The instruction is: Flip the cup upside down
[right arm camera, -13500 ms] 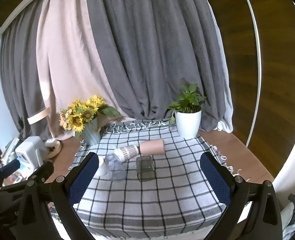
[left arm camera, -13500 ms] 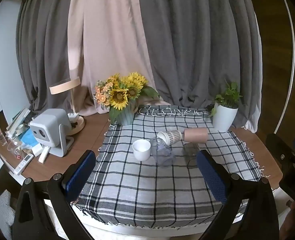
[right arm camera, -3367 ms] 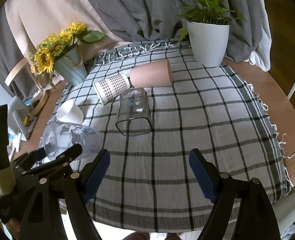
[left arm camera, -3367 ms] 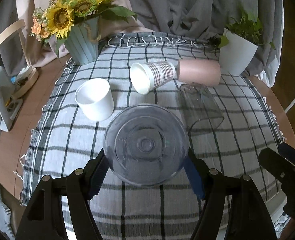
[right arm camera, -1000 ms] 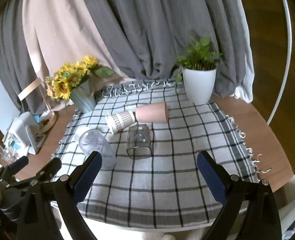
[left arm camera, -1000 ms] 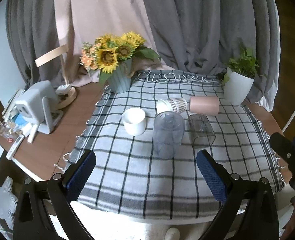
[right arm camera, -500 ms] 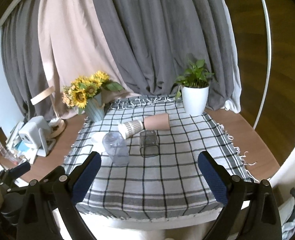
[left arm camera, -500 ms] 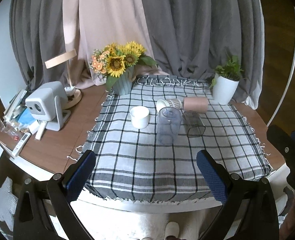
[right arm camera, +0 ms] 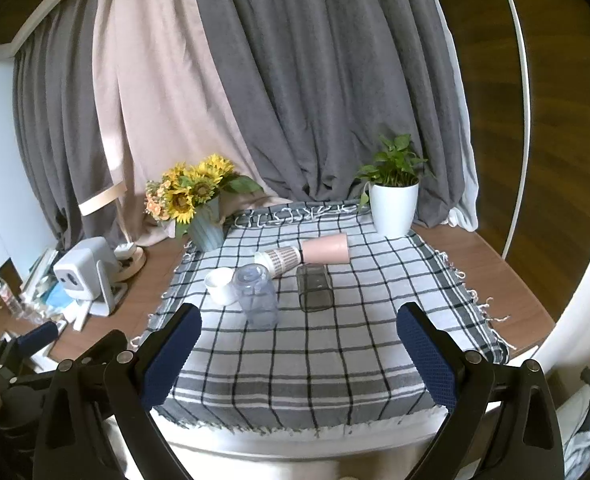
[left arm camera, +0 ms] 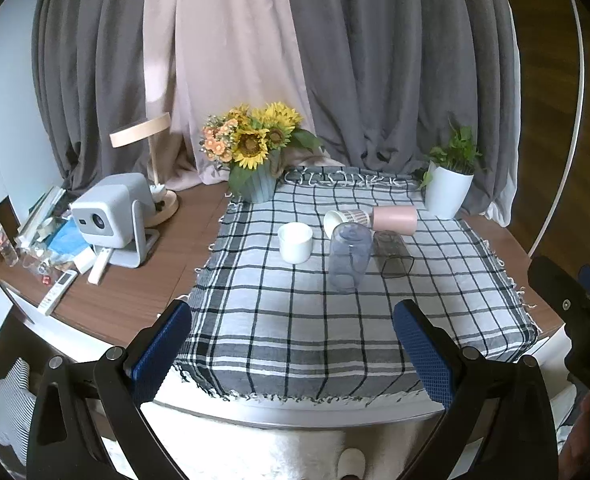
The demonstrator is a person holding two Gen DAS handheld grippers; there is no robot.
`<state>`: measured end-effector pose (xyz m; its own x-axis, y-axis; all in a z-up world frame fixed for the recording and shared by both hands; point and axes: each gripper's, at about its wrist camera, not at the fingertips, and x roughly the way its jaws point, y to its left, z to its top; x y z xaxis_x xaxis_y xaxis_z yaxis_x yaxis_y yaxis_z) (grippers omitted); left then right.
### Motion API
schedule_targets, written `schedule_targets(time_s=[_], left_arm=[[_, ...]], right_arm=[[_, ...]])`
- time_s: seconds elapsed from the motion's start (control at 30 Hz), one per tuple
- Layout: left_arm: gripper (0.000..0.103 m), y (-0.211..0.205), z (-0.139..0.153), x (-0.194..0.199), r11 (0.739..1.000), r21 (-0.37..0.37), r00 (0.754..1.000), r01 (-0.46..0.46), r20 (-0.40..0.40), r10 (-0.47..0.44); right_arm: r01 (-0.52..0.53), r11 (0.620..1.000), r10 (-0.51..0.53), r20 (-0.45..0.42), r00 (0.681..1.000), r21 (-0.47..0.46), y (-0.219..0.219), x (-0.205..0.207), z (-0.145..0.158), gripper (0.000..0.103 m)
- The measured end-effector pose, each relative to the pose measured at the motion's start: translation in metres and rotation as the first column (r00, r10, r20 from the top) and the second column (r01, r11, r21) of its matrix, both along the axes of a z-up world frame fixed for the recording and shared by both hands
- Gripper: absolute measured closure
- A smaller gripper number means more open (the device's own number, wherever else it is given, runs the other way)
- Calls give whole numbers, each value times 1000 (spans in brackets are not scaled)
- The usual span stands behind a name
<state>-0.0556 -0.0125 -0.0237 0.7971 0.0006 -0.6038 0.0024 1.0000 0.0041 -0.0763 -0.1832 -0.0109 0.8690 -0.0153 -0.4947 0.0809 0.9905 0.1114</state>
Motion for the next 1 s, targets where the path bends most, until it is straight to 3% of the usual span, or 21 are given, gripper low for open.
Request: schedule_targets(time_s=[1.0], left_arm=[[0, 4, 4, -5, 1000, 10, 1000, 9, 8, -9]], right_arm=[[13, 1000, -13, -10, 1000, 4, 3, -8, 0, 4]])
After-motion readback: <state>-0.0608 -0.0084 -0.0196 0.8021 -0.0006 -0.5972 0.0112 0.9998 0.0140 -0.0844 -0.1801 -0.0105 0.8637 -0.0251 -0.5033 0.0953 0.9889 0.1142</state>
